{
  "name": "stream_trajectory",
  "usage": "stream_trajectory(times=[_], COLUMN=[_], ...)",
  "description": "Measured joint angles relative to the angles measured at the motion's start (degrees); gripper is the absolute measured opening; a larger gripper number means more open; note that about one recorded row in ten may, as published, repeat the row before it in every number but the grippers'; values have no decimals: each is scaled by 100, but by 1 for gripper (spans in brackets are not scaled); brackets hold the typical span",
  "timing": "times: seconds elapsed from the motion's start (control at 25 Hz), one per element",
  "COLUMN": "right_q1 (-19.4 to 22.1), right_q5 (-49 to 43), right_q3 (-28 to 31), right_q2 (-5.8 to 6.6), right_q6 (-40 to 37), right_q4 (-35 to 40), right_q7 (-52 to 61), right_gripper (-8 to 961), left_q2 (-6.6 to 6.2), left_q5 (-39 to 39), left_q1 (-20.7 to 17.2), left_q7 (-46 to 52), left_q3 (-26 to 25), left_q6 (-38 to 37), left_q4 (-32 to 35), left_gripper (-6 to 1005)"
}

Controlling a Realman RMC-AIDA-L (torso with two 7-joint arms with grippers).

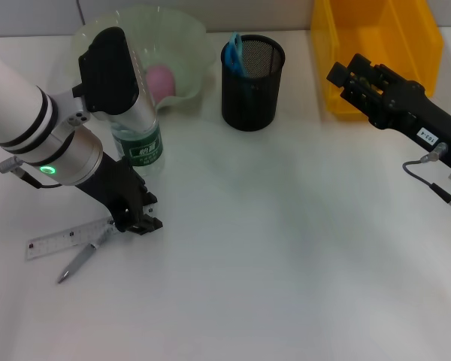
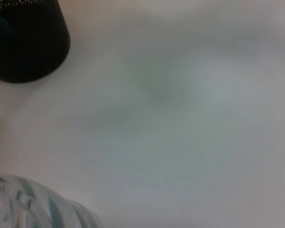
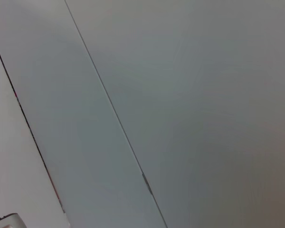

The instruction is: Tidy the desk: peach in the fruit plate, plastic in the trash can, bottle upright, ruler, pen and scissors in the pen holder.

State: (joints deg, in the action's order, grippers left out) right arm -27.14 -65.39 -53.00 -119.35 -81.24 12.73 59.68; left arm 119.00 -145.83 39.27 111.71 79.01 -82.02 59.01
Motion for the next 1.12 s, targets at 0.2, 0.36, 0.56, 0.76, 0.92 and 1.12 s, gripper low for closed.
stream_trajectory(times=[0.2, 0.36, 0.56, 0.76, 0.92, 1.12], right_q1=[-9, -10, -10, -10, -10, 11], right_q5=[1, 1, 10, 45, 47, 51], right_q3=[2, 7, 9, 10, 9, 9], right_q2=[0, 0, 0, 0, 0, 0], right_q6=[5, 5, 5, 1, -1, -8], right_q4=[25, 32, 33, 5, -5, -8], right_q7=[0, 0, 0, 0, 0, 0], right_gripper=[589, 588, 588, 589, 589, 589], left_q2=[0, 0, -3, -9, -6, -3], left_q5=[2, 2, -2, -23, -52, -63], left_q1=[1, 1, 2, -3, -16, -37], left_q7=[0, 0, 40, 93, 126, 162], left_q3=[0, 1, 78, 121, 134, 139], left_q6=[2, 2, -6, 17, 19, 20], left_q4=[-4, -4, -12, 5, 62, 226], left_gripper=[389, 389, 390, 390, 390, 391])
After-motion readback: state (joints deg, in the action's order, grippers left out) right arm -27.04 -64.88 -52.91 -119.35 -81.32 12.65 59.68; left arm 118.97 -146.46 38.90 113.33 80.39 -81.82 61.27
